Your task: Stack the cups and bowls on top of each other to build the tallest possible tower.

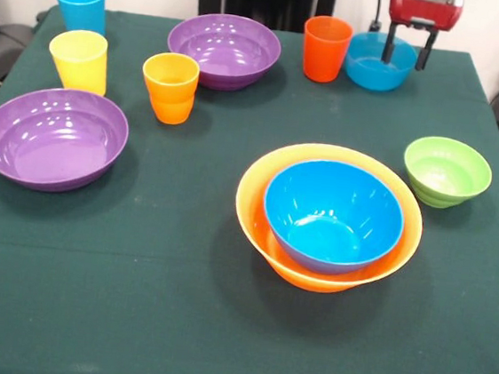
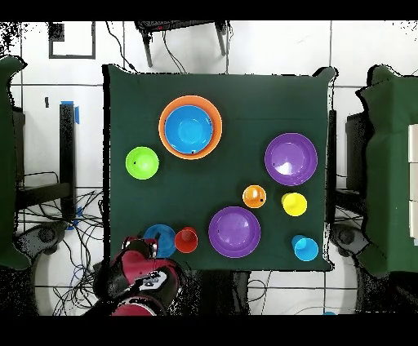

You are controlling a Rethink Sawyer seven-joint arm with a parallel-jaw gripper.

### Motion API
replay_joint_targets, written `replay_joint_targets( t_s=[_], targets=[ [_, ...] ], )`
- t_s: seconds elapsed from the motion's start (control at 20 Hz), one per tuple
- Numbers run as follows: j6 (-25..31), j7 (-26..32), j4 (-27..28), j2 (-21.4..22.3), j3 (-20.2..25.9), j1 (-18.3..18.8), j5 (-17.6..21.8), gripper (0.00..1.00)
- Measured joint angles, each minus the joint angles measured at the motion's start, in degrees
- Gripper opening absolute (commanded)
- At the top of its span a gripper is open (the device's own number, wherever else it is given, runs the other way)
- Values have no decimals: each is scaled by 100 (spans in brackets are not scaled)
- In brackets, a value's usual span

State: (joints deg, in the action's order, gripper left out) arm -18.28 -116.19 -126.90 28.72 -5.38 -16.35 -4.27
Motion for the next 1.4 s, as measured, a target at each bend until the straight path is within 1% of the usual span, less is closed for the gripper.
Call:
replay_joint_targets(
  t_s=[0.55, 1.15, 1.2, 1.4],
  targets=[
    [-117, 0, 30, -307, -63, -219, -42, 100],
    [-118, 0, 122, -502, -214, -489, -308, 100],
    [-117, 0, 137, -518, -231, -525, -341, 0],
    [-112, 0, 140, -513, -233, -506, -337, 0]
  ],
)
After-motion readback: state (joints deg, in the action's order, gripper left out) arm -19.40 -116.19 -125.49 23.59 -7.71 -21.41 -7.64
